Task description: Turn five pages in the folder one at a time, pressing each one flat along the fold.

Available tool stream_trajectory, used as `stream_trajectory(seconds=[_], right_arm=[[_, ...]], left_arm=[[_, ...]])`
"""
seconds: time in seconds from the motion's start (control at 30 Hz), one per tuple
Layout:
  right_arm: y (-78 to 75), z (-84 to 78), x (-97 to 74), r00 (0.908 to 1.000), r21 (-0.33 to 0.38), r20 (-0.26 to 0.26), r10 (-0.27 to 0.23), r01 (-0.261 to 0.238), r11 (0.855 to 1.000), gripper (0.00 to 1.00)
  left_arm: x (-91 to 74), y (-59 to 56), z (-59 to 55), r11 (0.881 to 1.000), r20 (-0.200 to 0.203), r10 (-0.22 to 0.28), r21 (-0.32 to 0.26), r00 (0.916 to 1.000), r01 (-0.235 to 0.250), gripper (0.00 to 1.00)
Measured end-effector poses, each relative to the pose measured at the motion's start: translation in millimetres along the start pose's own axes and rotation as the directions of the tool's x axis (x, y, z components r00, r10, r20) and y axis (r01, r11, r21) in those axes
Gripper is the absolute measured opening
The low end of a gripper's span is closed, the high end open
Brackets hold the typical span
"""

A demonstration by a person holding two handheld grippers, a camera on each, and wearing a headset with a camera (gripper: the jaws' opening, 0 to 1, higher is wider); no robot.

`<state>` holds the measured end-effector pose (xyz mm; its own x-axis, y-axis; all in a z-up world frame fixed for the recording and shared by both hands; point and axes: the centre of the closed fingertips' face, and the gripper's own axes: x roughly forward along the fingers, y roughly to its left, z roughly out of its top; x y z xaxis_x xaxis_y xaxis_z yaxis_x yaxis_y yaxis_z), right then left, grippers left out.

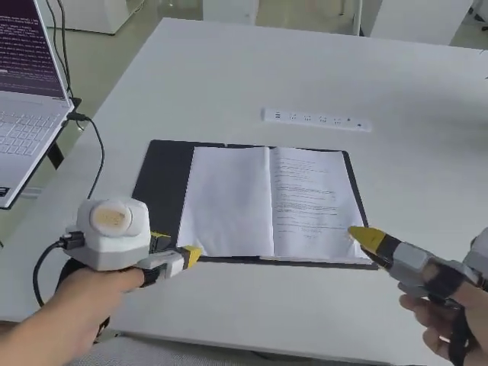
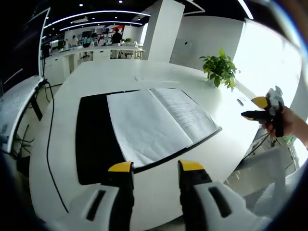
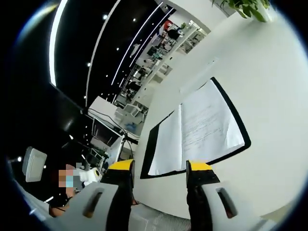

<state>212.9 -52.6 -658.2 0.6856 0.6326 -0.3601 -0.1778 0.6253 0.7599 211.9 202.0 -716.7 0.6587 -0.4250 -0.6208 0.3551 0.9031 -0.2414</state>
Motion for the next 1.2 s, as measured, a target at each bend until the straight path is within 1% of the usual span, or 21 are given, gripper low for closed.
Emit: stream_trajectory(seconds=[0.1, 0.13, 0.17, 0.23, 0.3, 0.37, 0.47, 0.53, 0.57, 0.6, 0.63, 0.7, 0.83, 1.0, 1.07, 1.2], right_arm=[[0.2, 1.9, -10.5, 0.9991, -0.064, 0.005, -0.043, 0.044, 0.997, 0.49], [1.4, 3.8, -13.2, 0.9986, -0.076, 0.019, -0.049, 0.050, 0.996, 0.51], [3.7, 3.9, -17.5, 0.9985, -0.077, 0.022, -0.051, 0.053, 0.996, 0.52], [4.7, 4.1, -23.9, 0.9977, -0.087, 0.030, -0.061, 0.064, 0.994, 0.53], [4.9, 3.7, -28.3, 0.9969, -0.087, 0.036, -0.069, 0.072, 0.994, 0.53], [5.2, 2.9, -32.9, 0.9960, -0.105, 0.042, -0.079, 0.083, 0.991, 0.54], [5.6, 2.5, -40.1, 0.9944, -0.145, 0.039, -0.099, 0.103, 0.984, 0.55], [5.9, 5.4, -44.1, 0.9931, -0.184, 0.045, -0.109, 0.115, 0.976, 0.55], [5.6, 6.5, -45.6, 0.9923, -0.188, 0.045, -0.116, 0.122, 0.975, 0.55], [4.6, 7.7, -46.9, 0.9912, -0.213, 0.044, -0.125, 0.132, 0.968, 0.55], [5.2, 9.6, -48.4, 0.9910, -0.245, 0.043, -0.127, 0.134, 0.960, 0.55], [6.5, 11.1, -49.6, 0.9909, -0.252, 0.042, -0.128, 0.134, 0.958, 0.55], [4.4, 13.9, -50.8, 0.9905, -0.285, 0.042, -0.131, 0.138, 0.949, 0.57], [-2.9, 13.2, -52.1, 0.9898, -0.303, 0.038, -0.137, 0.143, 0.942, 0.57], [-5.9, 12.5, -52.4, 0.9895, -0.305, 0.039, -0.139, 0.145, 0.941, 0.56], [-14.1, 12.7, -52.5, 0.9884, -0.295, 0.044, -0.145, 0.152, 0.943, 0.54]], left_arm=[[-15.9, -4.7, 5.0, 1.000, -0.008, 0.003, -0.007, 1.0000, -0.003, 0.44], [-20.1, -6.2, 5.4, 1.000, -0.017, 0.002, -0.015, 0.9999, -0.002, 0.46], [-27.0, -7.8, 6.4, 1.000, -0.025, 0.003, -0.023, 0.9997, -0.003, 0.49], [-37.6, -11.6, 10.8, 1.000, -0.012, -0.003, -0.026, 0.9999, 0.003, 0.51], [-45.0, -13.8, 13.9, 0.999, 0.001, -0.005, -0.033, 1.0000, 0.005, 0.52], [-52.9, -17.3, 14.6, 0.999, 0.003, -0.012, -0.041, 0.9999, 0.012, 0.55], [-61.0, -18.7, 11.9, 0.999, -0.008, -0.010, -0.044, 0.9999, 0.010, 0.56], [-65.7, -18.8, 11.7, 1.000, -0.009, -0.006, -0.025, 0.9999, 0.005, 0.57], [-67.4, -18.3, 12.0, 1.000, -0.010, -0.001, -0.017, 0.9999, 0.001, 0.58], [-69.3, -17.2, 12.7, 1.000, -0.012, 0.004, -0.012, 0.9999, -0.004, 0.58], [-70.2, -17.3, 13.0, 1.000, -0.012, 0.003, -0.011, 0.9999, -0.003, 0.58], [-73.0, -16.1, 16.4, 1.000, -0.002, 0.004, -0.015, 1.0000, -0.004, 0.59], [-74.9, -14.4, 20.5, 1.000, 0.006, 0.005, -0.012, 1.0000, -0.005, 0.60], [-74.8, -14.2, 21.5, 1.000, 0.004, 0.002, -0.016, 1.0000, -0.002, 0.62], [-72.4, -15.3, 20.3, 1.000, -0.001, -0.005, -0.010, 1.0000, 0.005, 0.61], [-57.7, -22.5, 18.7, 1.000, -0.010, -0.022, 0.014, 0.9997, 0.023, 0.57]])
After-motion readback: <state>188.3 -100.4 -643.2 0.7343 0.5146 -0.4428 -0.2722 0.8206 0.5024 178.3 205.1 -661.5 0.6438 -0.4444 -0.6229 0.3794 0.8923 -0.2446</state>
